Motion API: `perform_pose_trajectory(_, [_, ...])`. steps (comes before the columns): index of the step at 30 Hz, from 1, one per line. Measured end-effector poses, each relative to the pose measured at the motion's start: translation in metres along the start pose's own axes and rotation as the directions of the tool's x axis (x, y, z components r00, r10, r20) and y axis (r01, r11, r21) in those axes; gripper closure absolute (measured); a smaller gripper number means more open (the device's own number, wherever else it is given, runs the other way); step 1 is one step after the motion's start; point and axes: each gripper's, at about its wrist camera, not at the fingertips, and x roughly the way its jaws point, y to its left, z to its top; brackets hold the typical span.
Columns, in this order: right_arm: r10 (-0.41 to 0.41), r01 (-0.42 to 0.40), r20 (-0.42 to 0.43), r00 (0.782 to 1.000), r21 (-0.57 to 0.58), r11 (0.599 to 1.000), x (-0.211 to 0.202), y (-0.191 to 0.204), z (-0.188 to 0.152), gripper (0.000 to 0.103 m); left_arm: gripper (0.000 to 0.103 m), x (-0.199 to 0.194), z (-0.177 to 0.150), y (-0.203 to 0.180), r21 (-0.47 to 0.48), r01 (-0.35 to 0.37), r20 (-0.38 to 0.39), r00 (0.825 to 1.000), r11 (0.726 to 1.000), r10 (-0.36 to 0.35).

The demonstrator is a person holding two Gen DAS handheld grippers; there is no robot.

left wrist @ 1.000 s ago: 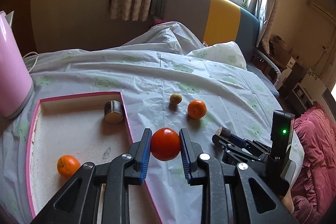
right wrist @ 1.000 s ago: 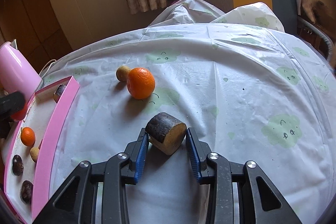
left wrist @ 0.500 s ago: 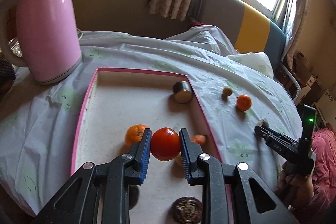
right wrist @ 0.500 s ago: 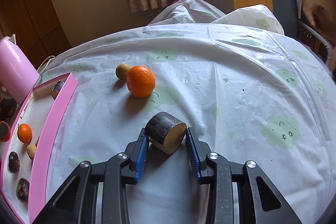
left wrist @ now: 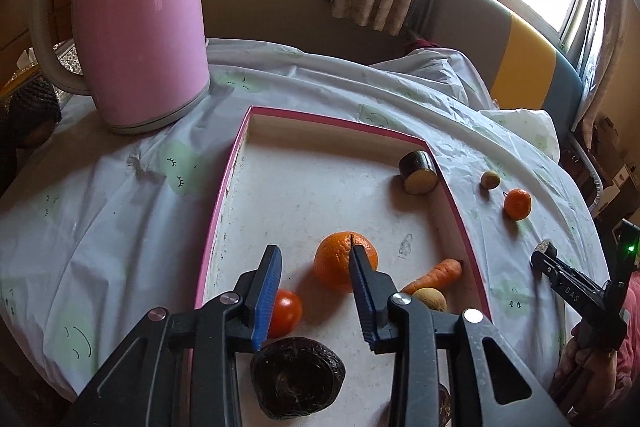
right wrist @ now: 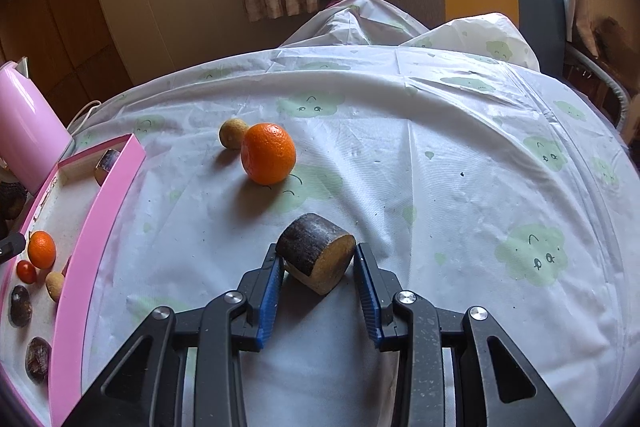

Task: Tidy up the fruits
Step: 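Place the tomato in the tray with the left gripper while the right gripper places the root slice, then move both open grippers back toward the fruits left on the sheet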

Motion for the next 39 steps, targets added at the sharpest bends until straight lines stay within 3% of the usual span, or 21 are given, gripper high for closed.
perform_pose_trajectory(3, [-0.002, 0.002, -0.001, 1.0, -0.001, 1.0, 0.0, 0.001, 0.0, 0.067, 0.062, 0.0, -0.002, 0.001, -0.01, -0.004, -0.019, 1.0, 1.0, 0.004])
perform_pose_trajectory(10, [0.01, -0.01, 0.007, 1.0, 0.003, 1.0, -0.009, 0.004, -0.002, 0.067, 0.062, -0.006, -0.011, 0.0, 0.013, -0.057, 0.005, 0.998, 0.998, 0.056])
perform_pose_trajectory(16, [0.117, -0.115, 0.039, 0.992, -0.044, 0.992, -0.033, 0.035, 0.0, 0.067, 0.062, -0.01, -0.014, -0.002, 0.016, -0.06, 0.015, 0.998, 0.998, 0.06])
perform_pose_trajectory(25, [0.332, -0.331, -0.022, 0.943, -0.151, 0.931, -0.041, 0.117, 0.004, 0.067, 0.062, -0.014, -0.019, -0.004, 0.042, -0.05, 0.02, 0.999, 0.998, 0.049])
perform_pose_trajectory(33, [0.413, -0.418, -0.071, 0.908, -0.208, 0.884, -0.036, 0.174, 0.013, 0.065, 0.06, -0.018, -0.021, 0.002, 0.047, -0.044, 0.024, 0.999, 0.998, 0.043])
perform_pose_trajectory(35, [0.41, -0.413, -0.062, 0.91, -0.227, 0.882, -0.037, 0.183, 0.011, 0.048, 0.06, -0.02, -0.022, 0.002, 0.052, -0.038, 0.028, 0.999, 0.998, 0.036])
perform_pose_trajectory(39, [0.384, -0.379, -0.036, 0.923, -0.262, 0.887, -0.041, 0.185, 0.005, 0.035, 0.057, -0.02, -0.022, 0.0, 0.058, -0.034, 0.036, 0.999, 0.998, 0.032])
